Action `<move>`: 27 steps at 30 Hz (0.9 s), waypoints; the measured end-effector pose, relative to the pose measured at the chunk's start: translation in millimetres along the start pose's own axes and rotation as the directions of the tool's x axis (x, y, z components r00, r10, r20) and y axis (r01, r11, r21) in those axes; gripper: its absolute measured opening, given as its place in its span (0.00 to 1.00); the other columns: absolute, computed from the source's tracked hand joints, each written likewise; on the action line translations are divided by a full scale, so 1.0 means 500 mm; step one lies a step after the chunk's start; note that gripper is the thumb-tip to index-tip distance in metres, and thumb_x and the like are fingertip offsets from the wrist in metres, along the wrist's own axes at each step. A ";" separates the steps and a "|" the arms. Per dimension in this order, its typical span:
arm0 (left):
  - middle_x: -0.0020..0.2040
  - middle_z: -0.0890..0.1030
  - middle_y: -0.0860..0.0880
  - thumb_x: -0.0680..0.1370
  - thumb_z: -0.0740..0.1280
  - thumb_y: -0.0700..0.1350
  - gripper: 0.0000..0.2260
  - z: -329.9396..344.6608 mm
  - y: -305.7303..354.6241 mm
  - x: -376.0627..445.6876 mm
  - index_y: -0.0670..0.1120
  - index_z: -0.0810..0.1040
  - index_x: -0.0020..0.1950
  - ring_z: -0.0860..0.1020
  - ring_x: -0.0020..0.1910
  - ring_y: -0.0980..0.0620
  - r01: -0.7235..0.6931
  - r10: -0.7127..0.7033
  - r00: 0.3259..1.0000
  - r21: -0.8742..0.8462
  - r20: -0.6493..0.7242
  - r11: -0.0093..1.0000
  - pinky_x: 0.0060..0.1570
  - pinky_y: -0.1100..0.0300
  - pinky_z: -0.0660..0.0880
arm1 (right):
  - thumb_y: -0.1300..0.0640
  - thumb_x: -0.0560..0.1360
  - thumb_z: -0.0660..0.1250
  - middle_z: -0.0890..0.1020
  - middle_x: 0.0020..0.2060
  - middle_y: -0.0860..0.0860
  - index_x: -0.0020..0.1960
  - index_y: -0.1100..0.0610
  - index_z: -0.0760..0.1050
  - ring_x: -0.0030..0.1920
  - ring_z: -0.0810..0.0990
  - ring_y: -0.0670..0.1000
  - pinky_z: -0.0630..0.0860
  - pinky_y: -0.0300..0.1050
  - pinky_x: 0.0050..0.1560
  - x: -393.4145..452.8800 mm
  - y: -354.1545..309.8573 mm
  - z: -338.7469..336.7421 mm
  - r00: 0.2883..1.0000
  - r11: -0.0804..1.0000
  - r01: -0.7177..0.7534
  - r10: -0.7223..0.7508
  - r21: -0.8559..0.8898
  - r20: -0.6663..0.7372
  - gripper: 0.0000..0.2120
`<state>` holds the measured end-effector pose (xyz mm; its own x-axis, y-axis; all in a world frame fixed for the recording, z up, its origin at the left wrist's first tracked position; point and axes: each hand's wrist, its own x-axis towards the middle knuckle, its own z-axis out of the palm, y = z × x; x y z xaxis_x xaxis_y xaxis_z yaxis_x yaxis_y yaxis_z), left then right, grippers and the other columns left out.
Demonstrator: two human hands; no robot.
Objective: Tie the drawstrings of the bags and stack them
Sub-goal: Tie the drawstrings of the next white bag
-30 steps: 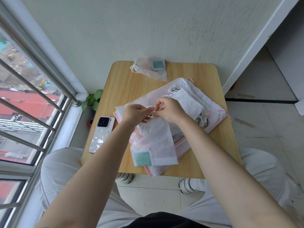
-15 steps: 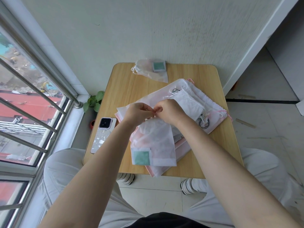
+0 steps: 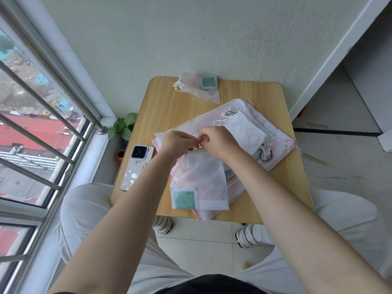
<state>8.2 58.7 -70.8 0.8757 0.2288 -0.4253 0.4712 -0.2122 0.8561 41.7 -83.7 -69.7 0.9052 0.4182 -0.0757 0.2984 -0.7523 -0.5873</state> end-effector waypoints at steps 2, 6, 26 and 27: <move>0.32 0.80 0.48 0.69 0.73 0.35 0.04 -0.003 -0.001 -0.004 0.38 0.84 0.43 0.74 0.30 0.56 -0.009 0.009 1.000 -0.004 0.006 1.000 0.26 0.71 0.69 | 0.61 0.74 0.67 0.80 0.40 0.49 0.48 0.57 0.81 0.42 0.77 0.51 0.70 0.40 0.40 -0.005 -0.005 0.002 1.000 1.000 -0.005 0.004 -0.006 -0.002 0.05; 0.32 0.80 0.48 0.70 0.73 0.35 0.02 -0.004 -0.001 -0.003 0.40 0.84 0.42 0.74 0.30 0.57 -0.019 0.019 1.000 -0.005 0.011 1.000 0.28 0.70 0.69 | 0.59 0.74 0.69 0.83 0.42 0.52 0.48 0.57 0.81 0.44 0.80 0.54 0.74 0.42 0.43 -0.003 -0.005 0.005 1.000 1.000 -0.013 0.014 -0.009 0.007 0.04; 0.46 0.80 0.49 0.70 0.78 0.44 0.13 -0.002 -0.016 0.035 0.48 0.74 0.43 0.77 0.44 0.54 -0.310 0.323 0.946 0.354 0.025 0.882 0.41 0.70 0.69 | 0.64 0.82 0.59 0.78 0.40 0.57 0.47 0.65 0.75 0.41 0.77 0.53 0.72 0.44 0.43 0.047 0.033 -0.028 0.798 0.683 -0.499 0.122 0.534 0.590 0.09; 0.47 0.78 0.49 0.69 0.78 0.45 0.12 -0.003 -0.016 0.034 0.47 0.75 0.43 0.75 0.44 0.55 -0.344 0.368 0.930 0.388 0.011 0.855 0.41 0.72 0.68 | 0.65 0.82 0.58 0.79 0.40 0.55 0.45 0.64 0.75 0.39 0.79 0.50 0.74 0.41 0.42 0.044 0.032 -0.033 0.788 0.612 -0.534 0.110 0.583 0.606 0.10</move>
<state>19.0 65.5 -84.5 0.9888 0.1240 -0.0831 0.1431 -0.6283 0.7647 71.5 -95.0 -67.7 0.5628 0.5548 -0.6127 -0.4771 -0.3873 -0.7889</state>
